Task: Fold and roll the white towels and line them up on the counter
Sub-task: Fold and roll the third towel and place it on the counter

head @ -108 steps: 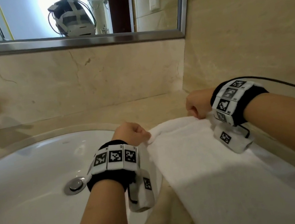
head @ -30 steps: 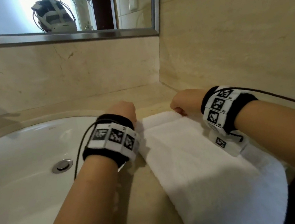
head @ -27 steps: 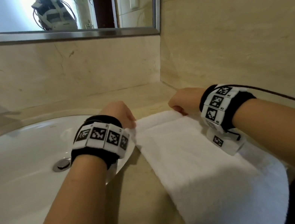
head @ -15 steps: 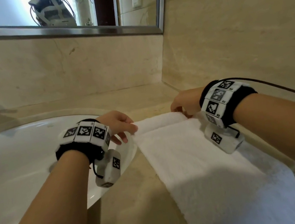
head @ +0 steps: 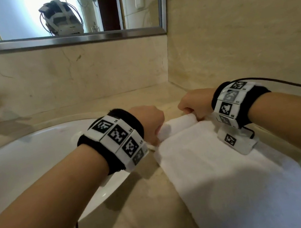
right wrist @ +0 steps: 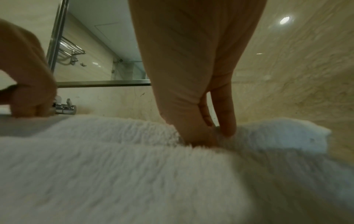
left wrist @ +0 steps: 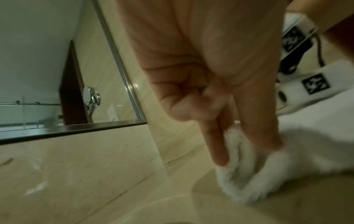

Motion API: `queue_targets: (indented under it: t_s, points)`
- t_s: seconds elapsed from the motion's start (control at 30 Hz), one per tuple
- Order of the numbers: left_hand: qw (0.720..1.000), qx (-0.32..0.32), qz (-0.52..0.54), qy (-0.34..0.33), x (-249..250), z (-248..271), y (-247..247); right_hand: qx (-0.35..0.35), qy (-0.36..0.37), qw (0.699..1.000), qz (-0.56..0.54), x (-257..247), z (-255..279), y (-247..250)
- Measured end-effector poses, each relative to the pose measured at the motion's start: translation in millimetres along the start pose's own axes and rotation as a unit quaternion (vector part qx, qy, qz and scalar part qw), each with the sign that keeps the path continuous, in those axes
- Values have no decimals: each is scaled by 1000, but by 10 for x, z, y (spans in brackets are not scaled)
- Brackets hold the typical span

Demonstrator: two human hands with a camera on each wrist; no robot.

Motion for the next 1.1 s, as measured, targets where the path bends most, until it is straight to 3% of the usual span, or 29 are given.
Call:
queue_targets:
  t_s: [0.3, 0.47, 0.57, 0.77, 0.87, 1.1]
  points:
    - [989, -16, 140, 49, -143, -40, -29, 40, 1, 998, 38, -65, 229, -35]
    - [965, -39, 245, 79, -155, -79, -56, 65, 8, 997, -41, 5, 346, -37]
    - [961, -71, 252, 88, -143, -111, -49, 70, -1, 989, -132, 118, 462, -23]
    - [965, -71, 251, 32, -119, -182, -39, 70, -98, 959, -257, 412, 480, -92]
    - [955, -86, 282, 25, -114, -166, -105, 48, -151, 952, -262, 519, 473, -151]
    - [962, -47, 265, 47, -99, -158, -105, 36, -267, 926, -265, 741, 559, -259]
Point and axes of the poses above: each hand's wrist, its own z-axis away from the middle knuckle, its own y-axis out of the back of the hand, x = y × z, the point moved 8 cm from there along -z, towards the middle knuckle, and after that the axes turned 7 degrees about -z, right-handed, at the moved point
